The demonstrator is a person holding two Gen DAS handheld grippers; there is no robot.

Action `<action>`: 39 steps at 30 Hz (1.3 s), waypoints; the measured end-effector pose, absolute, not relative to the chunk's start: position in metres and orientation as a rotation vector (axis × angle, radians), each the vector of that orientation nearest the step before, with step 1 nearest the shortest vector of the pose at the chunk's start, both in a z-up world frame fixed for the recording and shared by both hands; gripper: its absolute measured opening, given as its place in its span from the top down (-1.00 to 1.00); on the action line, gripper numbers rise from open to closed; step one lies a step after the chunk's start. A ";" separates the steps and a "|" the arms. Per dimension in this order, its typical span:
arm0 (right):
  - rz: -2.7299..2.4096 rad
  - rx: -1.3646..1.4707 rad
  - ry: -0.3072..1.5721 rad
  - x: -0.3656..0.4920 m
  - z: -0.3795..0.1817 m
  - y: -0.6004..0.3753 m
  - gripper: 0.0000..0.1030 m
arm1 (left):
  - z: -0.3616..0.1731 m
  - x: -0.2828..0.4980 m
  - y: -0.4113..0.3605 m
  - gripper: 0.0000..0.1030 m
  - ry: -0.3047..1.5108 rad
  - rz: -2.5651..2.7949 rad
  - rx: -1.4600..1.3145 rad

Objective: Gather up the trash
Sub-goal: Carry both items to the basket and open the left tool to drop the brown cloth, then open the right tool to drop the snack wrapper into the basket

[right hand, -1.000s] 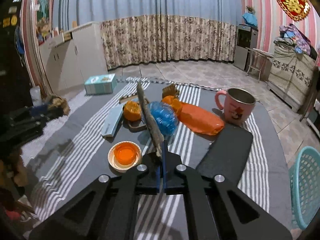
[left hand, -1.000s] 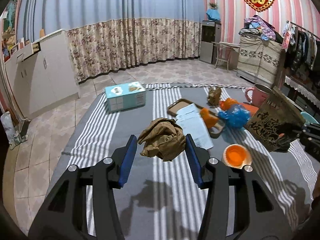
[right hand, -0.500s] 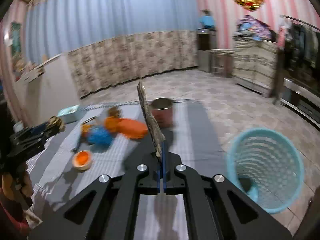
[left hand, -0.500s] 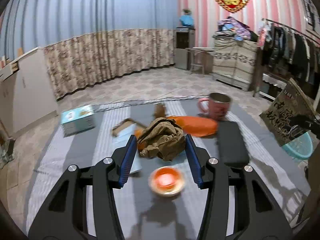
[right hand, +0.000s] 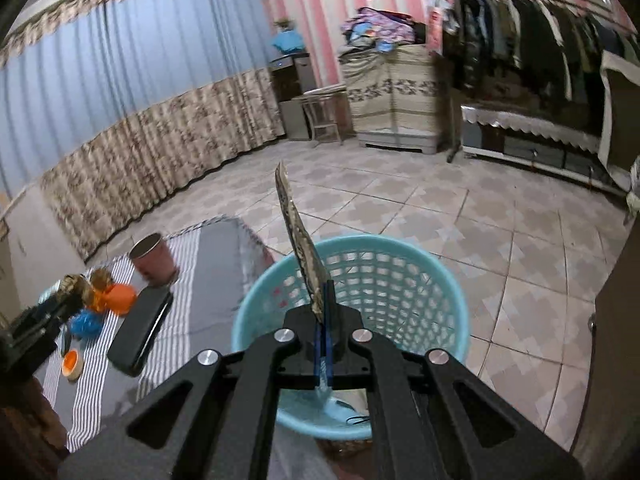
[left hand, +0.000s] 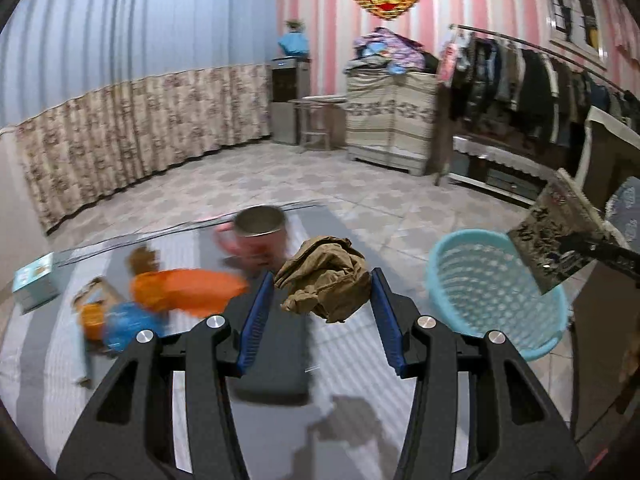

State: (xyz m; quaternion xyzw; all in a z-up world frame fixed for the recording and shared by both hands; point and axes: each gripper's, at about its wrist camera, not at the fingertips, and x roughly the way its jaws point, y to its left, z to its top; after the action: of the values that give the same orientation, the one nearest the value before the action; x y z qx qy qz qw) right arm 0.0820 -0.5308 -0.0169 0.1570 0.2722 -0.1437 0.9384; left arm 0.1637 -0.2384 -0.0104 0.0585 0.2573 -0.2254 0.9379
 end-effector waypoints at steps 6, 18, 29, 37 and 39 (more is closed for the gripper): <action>-0.302 0.312 0.558 0.077 -0.029 -0.544 0.97 | -0.017 0.156 -0.311 0.07 0.516 -0.560 0.149; -0.322 0.442 0.532 0.059 -0.050 -0.588 0.97 | -0.048 0.169 -0.397 -0.14 0.582 -0.645 0.181; -0.276 0.416 0.551 0.075 -0.056 -0.567 0.97 | -0.024 0.171 -0.361 -0.67 0.504 -0.513 0.193; -0.281 0.397 0.570 0.091 -0.067 -0.559 0.91 | -0.008 0.160 -0.313 -0.82 0.443 -0.425 0.198; -0.292 0.388 0.573 0.093 -0.069 -0.558 0.90 | -0.007 0.161 -0.303 -0.82 0.458 -0.420 0.180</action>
State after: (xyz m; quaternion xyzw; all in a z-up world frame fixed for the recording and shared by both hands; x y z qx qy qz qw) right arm 0.0930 -0.5576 -0.0693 0.1895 0.2798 -0.1426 0.9303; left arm 0.1606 -0.3033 -0.0075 0.0887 0.2249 -0.2066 0.9481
